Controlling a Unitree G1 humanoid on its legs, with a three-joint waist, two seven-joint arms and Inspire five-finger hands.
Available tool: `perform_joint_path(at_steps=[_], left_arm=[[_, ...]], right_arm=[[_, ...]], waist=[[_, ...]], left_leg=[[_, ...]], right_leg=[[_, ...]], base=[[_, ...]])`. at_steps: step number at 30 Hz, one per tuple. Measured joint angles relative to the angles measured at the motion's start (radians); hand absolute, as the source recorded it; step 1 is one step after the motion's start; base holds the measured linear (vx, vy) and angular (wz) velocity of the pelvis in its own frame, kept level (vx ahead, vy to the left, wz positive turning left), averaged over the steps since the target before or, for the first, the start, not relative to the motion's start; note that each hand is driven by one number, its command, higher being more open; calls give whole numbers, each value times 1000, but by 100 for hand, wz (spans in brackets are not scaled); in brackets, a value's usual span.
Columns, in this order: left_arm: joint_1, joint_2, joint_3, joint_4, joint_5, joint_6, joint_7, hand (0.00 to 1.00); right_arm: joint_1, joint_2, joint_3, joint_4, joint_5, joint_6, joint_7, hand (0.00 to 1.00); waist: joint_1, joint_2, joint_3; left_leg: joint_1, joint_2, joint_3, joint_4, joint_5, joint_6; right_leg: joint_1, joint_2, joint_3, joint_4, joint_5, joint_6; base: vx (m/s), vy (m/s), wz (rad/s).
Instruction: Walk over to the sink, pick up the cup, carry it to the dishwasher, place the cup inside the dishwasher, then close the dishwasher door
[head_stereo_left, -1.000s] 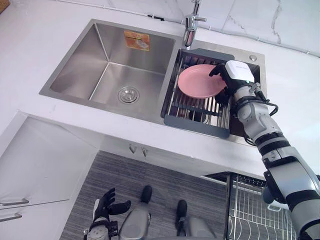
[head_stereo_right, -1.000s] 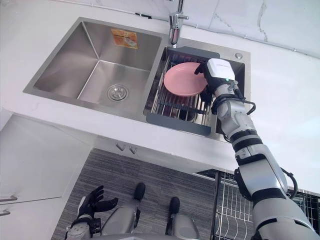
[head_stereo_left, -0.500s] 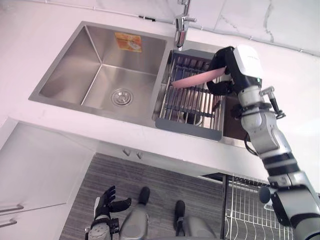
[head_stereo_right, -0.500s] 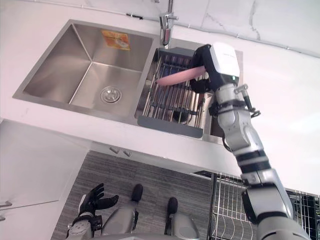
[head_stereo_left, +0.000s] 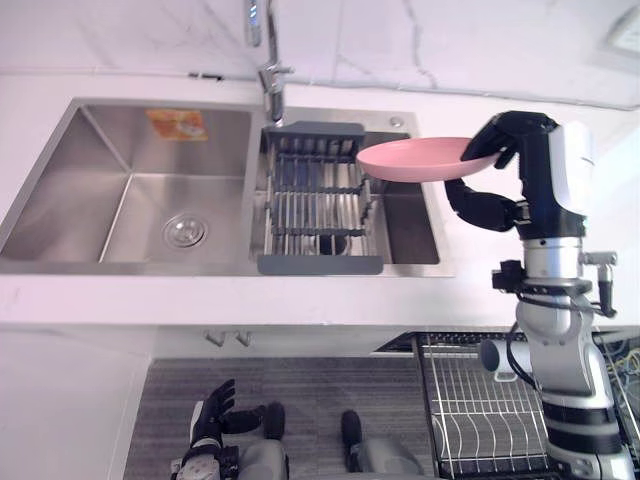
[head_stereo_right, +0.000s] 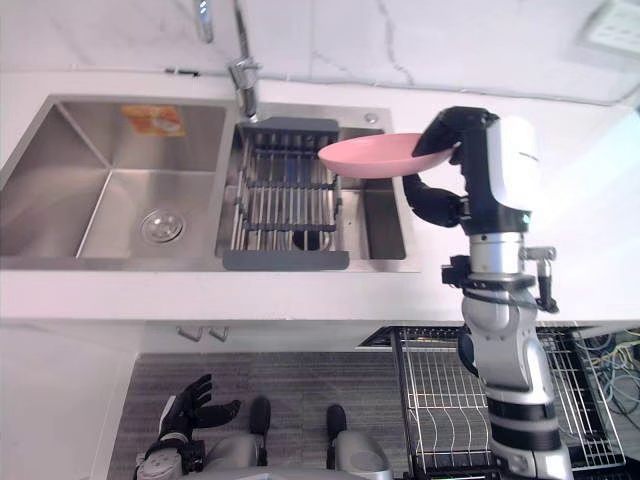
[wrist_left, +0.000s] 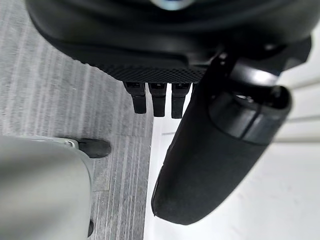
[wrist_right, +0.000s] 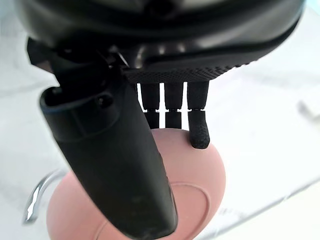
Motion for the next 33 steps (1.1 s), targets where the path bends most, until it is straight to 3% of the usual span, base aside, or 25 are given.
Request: perform_joint_path(at_steps=[6,10,11,14,15,16,18,21,25,27,31,33], left_arm=[[6,-14,-1,29,0,-4,-1,90],[1,-30,0,37,1,-4,-1,90],[0,-32,1,43,1,-4,-1,90],[-13,-32,-2,54,-2,-3,0,90],[-17,-31,-2,59,-2,-3,0,90],[-19,-31,-8,66,-1,-2,0,90],[-10,-36,-29,67,2,0,-4,90],[-7,-51,-43,65,2,-1,-4,90],[-10,-68,-56,45,2,-2,-4,90],[-18,-83,-56,27,2,-2,-4,90],[-34,-97,-56,-3,-1,-4,0,90],[-63,-103,-57,-7,-2,-4,1,90]], right_arm=[[97,42,-51,-31,-3,-10,-28,30],[181,117,-83,-32,-24,22,-41,30],[211,138,-83,-31,-31,31,-41,30],[280,177,-83,-28,-38,41,-51,30],[301,182,-83,-28,-40,41,-51,30],[346,195,-83,-23,-40,41,-50,30],[396,204,-91,29,-40,52,-50,30],[409,207,-100,120,-40,85,-47,30],[427,207,-119,198,-38,101,-43,30],[421,207,-120,248,-28,118,-40,30],[316,205,-120,370,8,134,-41,30],[252,204,-119,427,28,158,-42,30]], waist=[[-45,11,-13],[-62,12,-13],[-61,14,-12],[-57,25,-6],[-56,28,-4],[-59,33,-1],[-69,62,-13],[-65,90,-25],[-65,118,-8],[-48,137,12],[-34,150,52],[-7,150,79]], left_leg=[[-9,39,184,161,-124,9],[-16,58,288,215,-166,16],[-17,73,329,238,-176,19],[-22,106,406,284,-205,20],[-19,111,413,285,-218,16],[-19,122,412,302,-240,7],[-20,145,416,305,-250,-19],[-20,148,420,261,-237,-34],[-28,141,420,223,-202,-37],[-42,137,417,220,-185,-41],[-84,127,417,235,-176,-37],[-113,125,417,244,-176,-33]], right_leg=[[-34,37,213,7,38,25],[-69,53,311,14,55,42],[-91,46,273,28,48,39],[-163,-43,-23,148,20,-4],[-170,-52,-55,174,10,-13],[-172,-49,-67,185,2,9],[-175,-15,-57,160,6,2],[-184,16,-25,102,40,-9],[-194,21,-25,74,73,-7],[-213,16,-24,78,75,-6],[-255,2,-24,96,75,-3],[-286,-3,-25,112,75,-1]], base=[[-7,60,-105],[-51,91,-89],[-80,50,-87],[-65,11,-68],[-24,-31,-39],[28,-86,-25],[61,-114,-28],[64,-55,-40],[84,-13,-10],[67,21,-1],[-4,33,4],[-55,6,7]])
